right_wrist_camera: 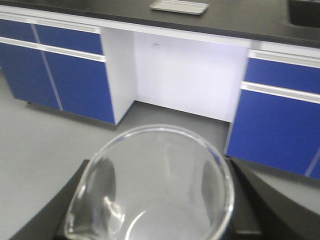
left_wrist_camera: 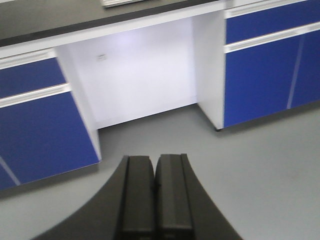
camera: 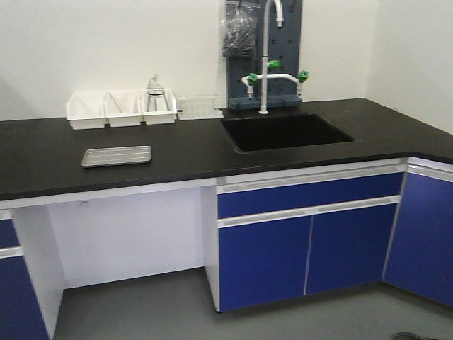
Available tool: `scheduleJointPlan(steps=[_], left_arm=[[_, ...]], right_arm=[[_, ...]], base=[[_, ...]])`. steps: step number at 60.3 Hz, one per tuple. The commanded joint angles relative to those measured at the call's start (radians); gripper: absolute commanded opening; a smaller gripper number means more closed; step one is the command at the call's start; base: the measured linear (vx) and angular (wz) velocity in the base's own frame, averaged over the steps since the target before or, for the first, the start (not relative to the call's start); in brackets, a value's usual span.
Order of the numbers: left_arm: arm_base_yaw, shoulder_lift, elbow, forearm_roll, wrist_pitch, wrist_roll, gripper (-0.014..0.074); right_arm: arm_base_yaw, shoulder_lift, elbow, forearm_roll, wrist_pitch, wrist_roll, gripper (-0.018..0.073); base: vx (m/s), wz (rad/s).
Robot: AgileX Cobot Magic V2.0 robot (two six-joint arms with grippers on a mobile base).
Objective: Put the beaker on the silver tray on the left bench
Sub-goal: 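Drive the base to the bench with the silver tray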
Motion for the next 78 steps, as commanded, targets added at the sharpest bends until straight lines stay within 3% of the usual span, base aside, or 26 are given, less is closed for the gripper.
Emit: scheduleJointPlan(steps=[1, 39, 78], left_arm=[[-0.007, -0.007, 0.020, -0.003, -0.075, -0.002, 0.0001], [-0.007, -0.007, 0.020, -0.003, -0.075, -0.002, 0.0001], [-0.007, -0.007, 0.020, -0.003, -0.075, -0.002, 0.0001]], right_arm=[[0.000, -0.003, -0.031, -0.015, -0.077, -0.005, -0.0011], [0.000, -0.003, -0.031, -0.015, -0.078, -0.005, -0.0011], [0.000, -0.003, -0.031, -0.015, -0.078, -0.005, -0.0011]], base=[[0.06, 0.57], [0.19, 0.42], [0.39, 0.05]])
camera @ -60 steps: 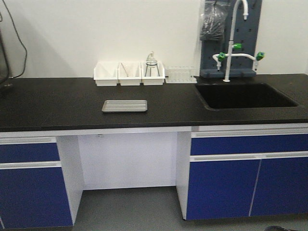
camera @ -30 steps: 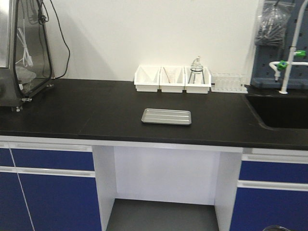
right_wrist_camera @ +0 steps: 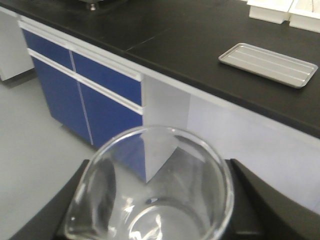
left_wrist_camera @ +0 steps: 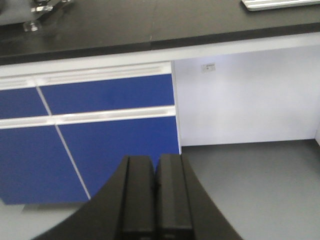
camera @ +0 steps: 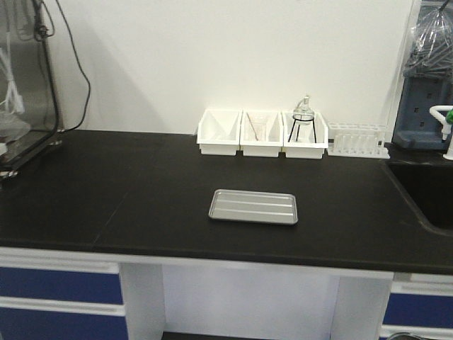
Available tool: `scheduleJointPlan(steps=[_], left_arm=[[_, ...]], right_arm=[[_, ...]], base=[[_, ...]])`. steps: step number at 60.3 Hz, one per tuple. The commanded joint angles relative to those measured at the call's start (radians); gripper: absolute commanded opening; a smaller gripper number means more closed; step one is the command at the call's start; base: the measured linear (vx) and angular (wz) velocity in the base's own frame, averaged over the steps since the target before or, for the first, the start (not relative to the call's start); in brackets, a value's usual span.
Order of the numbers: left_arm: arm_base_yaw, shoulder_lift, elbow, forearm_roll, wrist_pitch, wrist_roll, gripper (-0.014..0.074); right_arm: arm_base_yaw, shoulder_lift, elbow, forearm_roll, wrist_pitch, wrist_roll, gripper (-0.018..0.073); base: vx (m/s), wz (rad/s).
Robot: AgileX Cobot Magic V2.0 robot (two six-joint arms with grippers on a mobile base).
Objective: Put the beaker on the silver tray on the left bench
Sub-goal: 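Drive the base to the bench with the silver tray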
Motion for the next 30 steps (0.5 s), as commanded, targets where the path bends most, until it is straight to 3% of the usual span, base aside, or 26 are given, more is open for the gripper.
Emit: scheduleJointPlan(steps=[1, 30], left_arm=[[-0.007, -0.007, 0.020, -0.003, -0.075, -0.002, 0.0001], [-0.007, -0.007, 0.020, -0.003, -0.075, -0.002, 0.0001]], right_arm=[[0.000, -0.003, -0.031, -0.015, -0.078, -0.005, -0.0011], [0.000, -0.003, -0.031, -0.015, -0.078, -0.005, -0.0011]], base=[[0.45, -0.13], [0.46, -0.14]])
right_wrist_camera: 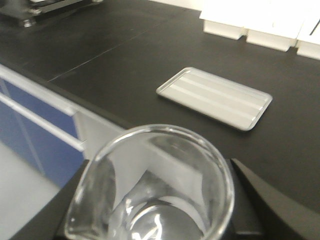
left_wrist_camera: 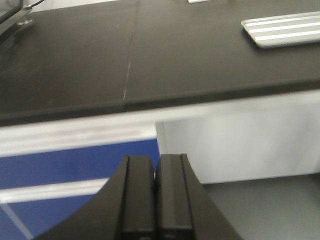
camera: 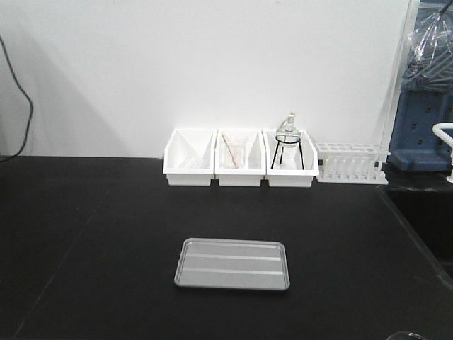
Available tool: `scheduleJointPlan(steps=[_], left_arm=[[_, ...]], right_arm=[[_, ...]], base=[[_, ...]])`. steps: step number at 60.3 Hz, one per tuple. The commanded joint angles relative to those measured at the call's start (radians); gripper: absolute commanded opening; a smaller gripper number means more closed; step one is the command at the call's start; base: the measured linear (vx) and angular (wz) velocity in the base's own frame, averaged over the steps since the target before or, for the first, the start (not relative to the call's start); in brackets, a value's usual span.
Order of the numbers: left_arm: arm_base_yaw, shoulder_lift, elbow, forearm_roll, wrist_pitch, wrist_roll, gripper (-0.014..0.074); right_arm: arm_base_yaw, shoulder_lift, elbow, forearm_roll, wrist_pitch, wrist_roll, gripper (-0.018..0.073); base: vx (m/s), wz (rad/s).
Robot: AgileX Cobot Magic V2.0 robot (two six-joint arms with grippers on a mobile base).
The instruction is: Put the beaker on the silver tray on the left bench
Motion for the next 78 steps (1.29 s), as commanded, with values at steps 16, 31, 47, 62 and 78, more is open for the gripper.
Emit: scheduleJointPlan(steps=[16, 31, 47, 62, 78], left_arm=[[-0.007, -0.007, 0.020, -0.003, -0.075, -0.002, 0.0001], [-0.007, -0.007, 0.020, -0.003, -0.075, -0.002, 0.0001], [-0.007, -0.007, 0.020, -0.003, -0.075, -0.002, 0.0001], [-0.007, -0.007, 0.020, -0.003, -0.075, -0.002, 0.0001], [-0.007, -0.007, 0.020, -0.003, -0.075, -0.002, 0.0001]], right_arm=[[0.000, -0.003, -0.031, -0.015, -0.078, -0.005, -0.0011], [0.000, -0.003, -0.031, -0.015, -0.078, -0.005, -0.0011], [0.000, -0.003, -0.031, -0.015, -0.078, -0.005, -0.0011], [0.000, -0.003, -0.031, -0.015, -0.078, -0.005, -0.0011], [0.000, -0.003, -0.031, -0.015, -0.078, -0.005, -0.0011]], base=[[0.41, -0.07], [0.34, -0.03], [0.26, -0.08], [0.14, -0.06], [0.04, -0.02]])
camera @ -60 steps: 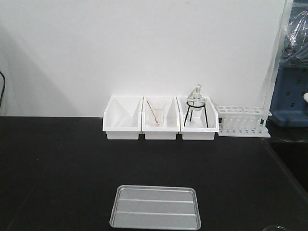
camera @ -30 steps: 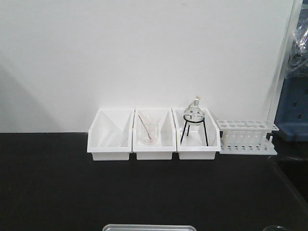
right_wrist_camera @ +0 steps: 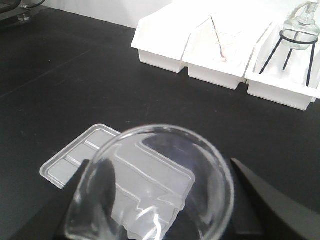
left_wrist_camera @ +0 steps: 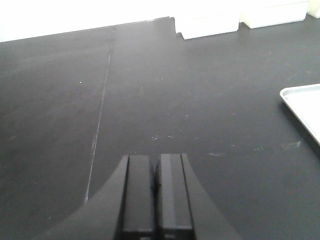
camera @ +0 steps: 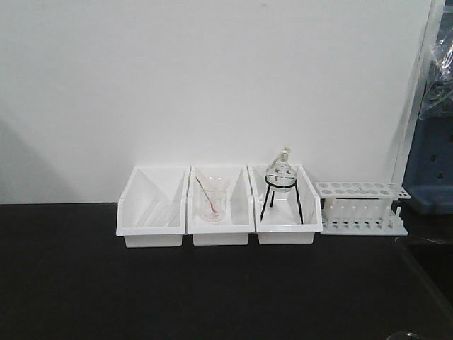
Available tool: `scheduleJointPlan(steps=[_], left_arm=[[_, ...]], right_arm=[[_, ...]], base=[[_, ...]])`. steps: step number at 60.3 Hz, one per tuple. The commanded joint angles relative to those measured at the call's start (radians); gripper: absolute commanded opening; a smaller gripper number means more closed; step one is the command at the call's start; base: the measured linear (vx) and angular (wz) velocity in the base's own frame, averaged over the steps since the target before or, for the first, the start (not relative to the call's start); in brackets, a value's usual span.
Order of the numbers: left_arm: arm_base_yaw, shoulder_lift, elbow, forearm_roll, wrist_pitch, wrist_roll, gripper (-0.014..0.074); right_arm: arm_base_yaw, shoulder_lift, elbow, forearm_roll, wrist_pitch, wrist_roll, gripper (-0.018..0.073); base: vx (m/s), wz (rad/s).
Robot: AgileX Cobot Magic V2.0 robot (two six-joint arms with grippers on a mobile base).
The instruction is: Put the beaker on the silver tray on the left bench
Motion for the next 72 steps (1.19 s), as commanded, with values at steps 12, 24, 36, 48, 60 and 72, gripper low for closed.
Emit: scheduleJointPlan(steps=[12, 24, 36, 48, 60, 72], left_arm=[[-0.007, -0.007, 0.020, -0.003, -0.075, -0.002, 0.0001], [-0.007, -0.007, 0.020, -0.003, -0.075, -0.002, 0.0001], [-0.007, -0.007, 0.020, -0.003, -0.075, -0.002, 0.0001], [-0.007, -0.007, 0.020, -0.003, -0.075, -0.002, 0.0001], [-0.007, -0.007, 0.020, -0.003, -0.075, -0.002, 0.0001], [-0.007, -0.007, 0.020, -0.003, -0.075, -0.002, 0.0001]], right_arm=[[0.000, -0.003, -0.031, -0.015, -0.078, -0.005, -0.0011], [0.000, -0.003, -0.031, -0.010, -0.080, -0.005, -0.0011], [-0.008, 0.043, -0.031, -0.039, -0.198, -0.005, -0.0011], [-0.050, 0.343, -0.031, -0.078, -0.543, -0.006, -0.0011], [-0.050, 0.678, -0.031, -0.093, -0.829, -0.005, -0.0011], [-0.050, 0.962, -0.031, -0.142, -1.148, -0.041, -0.0011]], base=[[0.00, 0.01], [0.00, 0.00], [0.00, 0.00], [0.00, 0.00], [0.00, 0.00], [0.00, 0.00]])
